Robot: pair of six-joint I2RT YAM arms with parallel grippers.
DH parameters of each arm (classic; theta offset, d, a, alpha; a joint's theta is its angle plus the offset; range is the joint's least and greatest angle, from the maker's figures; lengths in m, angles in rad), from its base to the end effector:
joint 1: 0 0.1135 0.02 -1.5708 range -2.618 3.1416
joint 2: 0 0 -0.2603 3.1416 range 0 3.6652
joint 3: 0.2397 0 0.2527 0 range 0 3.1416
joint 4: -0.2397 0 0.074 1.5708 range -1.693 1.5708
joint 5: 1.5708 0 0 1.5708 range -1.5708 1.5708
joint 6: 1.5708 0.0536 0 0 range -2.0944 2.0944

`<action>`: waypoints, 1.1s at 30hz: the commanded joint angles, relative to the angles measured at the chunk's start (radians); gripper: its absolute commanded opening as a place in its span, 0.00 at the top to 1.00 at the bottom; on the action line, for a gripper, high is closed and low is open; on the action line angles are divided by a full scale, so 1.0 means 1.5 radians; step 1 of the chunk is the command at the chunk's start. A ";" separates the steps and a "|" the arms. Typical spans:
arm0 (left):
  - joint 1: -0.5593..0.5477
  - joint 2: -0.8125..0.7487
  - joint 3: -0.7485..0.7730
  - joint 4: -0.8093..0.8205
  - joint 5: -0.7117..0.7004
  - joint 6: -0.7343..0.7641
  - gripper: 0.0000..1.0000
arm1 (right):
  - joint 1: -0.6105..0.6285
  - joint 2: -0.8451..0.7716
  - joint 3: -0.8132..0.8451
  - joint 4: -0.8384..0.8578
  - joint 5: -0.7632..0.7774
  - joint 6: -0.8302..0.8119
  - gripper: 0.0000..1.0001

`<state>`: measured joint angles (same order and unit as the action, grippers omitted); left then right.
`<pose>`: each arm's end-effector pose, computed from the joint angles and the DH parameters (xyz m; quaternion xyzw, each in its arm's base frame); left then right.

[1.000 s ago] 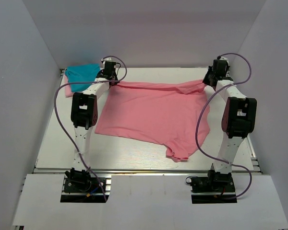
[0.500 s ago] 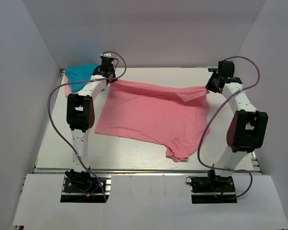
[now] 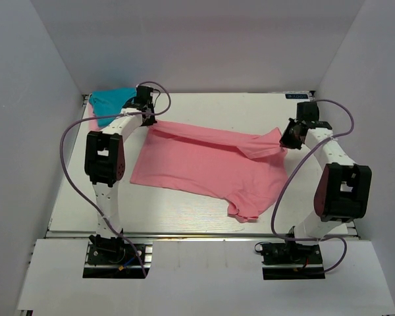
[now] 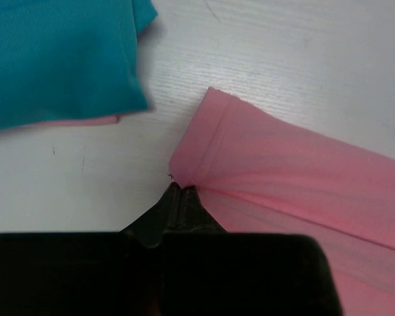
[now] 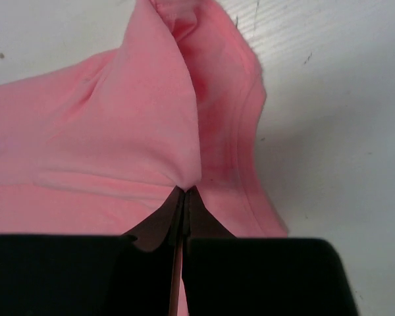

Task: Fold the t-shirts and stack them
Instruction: Fold the flattened tshirt in 1/3 of the way

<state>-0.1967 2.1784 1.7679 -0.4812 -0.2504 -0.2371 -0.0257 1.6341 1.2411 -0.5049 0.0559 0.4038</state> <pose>0.4897 -0.0841 0.1863 -0.0605 0.9345 0.0439 0.3481 0.3655 -0.0124 0.2350 0.2101 0.9199 0.0361 0.3291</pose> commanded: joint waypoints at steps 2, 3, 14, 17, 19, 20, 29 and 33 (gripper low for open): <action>0.007 -0.093 -0.024 -0.005 0.018 0.023 1.00 | -0.002 -0.064 -0.034 0.005 -0.025 0.012 1.00; 0.007 -0.093 -0.024 -0.005 0.018 0.029 1.00 | -0.002 -0.078 -0.040 0.002 -0.026 0.012 1.00; 0.007 -0.107 -0.069 -0.028 0.019 0.023 1.00 | -0.002 -0.102 -0.123 0.012 -0.031 0.043 1.00; 0.007 -0.107 -0.090 -0.028 0.019 0.023 1.00 | -0.003 -0.087 -0.141 0.023 -0.028 0.047 1.00; 0.007 -0.107 -0.114 -0.028 0.013 0.016 1.00 | -0.001 -0.076 -0.152 0.024 -0.030 0.047 0.97; 0.007 -0.114 -0.120 -0.028 0.013 0.010 1.00 | -0.001 -0.072 -0.156 0.023 -0.030 0.048 0.86; 0.007 -0.100 -0.104 -0.095 -0.018 -0.019 0.28 | -0.001 -0.036 -0.128 -0.021 0.041 0.039 0.50; 0.007 -0.122 -0.081 -0.130 -0.074 -0.025 0.00 | -0.001 -0.062 -0.118 -0.004 0.052 0.024 0.37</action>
<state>-0.1917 2.0903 1.5871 -0.6292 -0.2813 -0.2611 -0.0261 1.5772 1.0134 -0.5247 0.0910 0.4595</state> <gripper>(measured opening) 0.989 0.599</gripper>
